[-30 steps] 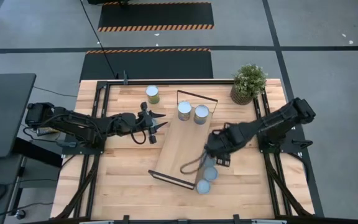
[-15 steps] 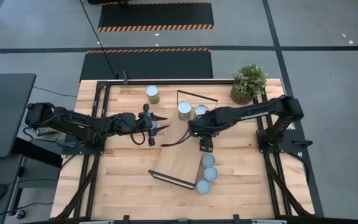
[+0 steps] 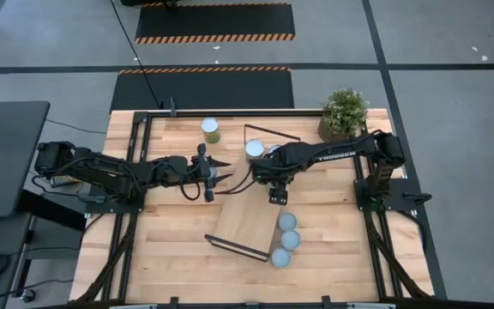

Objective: Pick and place cans onto a shelf
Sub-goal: Put the canned carrots on the shelf, then put the canned oranges on the shelf

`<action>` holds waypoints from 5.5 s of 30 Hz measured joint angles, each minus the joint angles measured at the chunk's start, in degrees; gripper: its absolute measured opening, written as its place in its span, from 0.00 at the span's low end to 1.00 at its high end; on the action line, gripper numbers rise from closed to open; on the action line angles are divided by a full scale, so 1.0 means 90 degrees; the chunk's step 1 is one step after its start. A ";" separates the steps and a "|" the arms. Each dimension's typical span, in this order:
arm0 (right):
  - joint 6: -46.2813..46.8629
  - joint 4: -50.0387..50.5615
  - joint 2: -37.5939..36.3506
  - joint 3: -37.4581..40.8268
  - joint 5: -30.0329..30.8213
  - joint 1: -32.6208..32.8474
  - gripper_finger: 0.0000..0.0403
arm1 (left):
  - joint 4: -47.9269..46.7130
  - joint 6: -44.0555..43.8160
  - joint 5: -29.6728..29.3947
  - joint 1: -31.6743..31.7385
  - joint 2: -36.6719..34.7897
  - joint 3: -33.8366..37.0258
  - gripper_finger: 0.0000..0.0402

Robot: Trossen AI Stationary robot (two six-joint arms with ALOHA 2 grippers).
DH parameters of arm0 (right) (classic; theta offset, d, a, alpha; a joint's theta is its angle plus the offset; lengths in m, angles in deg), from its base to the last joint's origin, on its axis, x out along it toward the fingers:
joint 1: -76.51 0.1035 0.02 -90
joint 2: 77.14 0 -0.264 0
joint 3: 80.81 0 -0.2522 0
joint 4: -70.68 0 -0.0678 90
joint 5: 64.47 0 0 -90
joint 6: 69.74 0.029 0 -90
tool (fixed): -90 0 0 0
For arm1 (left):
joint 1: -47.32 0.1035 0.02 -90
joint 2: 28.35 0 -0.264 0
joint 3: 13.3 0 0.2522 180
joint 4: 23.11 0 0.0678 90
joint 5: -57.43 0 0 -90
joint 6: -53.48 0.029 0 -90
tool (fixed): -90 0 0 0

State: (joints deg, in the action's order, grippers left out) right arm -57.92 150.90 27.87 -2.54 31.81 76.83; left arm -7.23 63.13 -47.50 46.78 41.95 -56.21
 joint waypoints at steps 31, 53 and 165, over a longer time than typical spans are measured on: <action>0.2170 -0.0043 -0.0007 -0.0216 0.0801 0.0013 0.91 | 0.0000 0.0002 0.0000 0.0000 0.0002 0.0000 0.39; 0.0433 0.0053 -0.0017 -0.0631 0.2707 0.1356 0.91 | -0.0138 -0.0001 0.0002 -0.0002 0.0002 0.0000 0.39; 0.1452 -0.3063 -0.3249 0.3917 0.3922 0.2732 0.91 | 0.2351 -0.0447 0.0419 0.3581 0.3247 -0.0019 0.89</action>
State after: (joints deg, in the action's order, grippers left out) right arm -44.85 123.33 -1.37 32.72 67.11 101.42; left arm 13.93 59.11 -43.73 79.01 71.18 -56.38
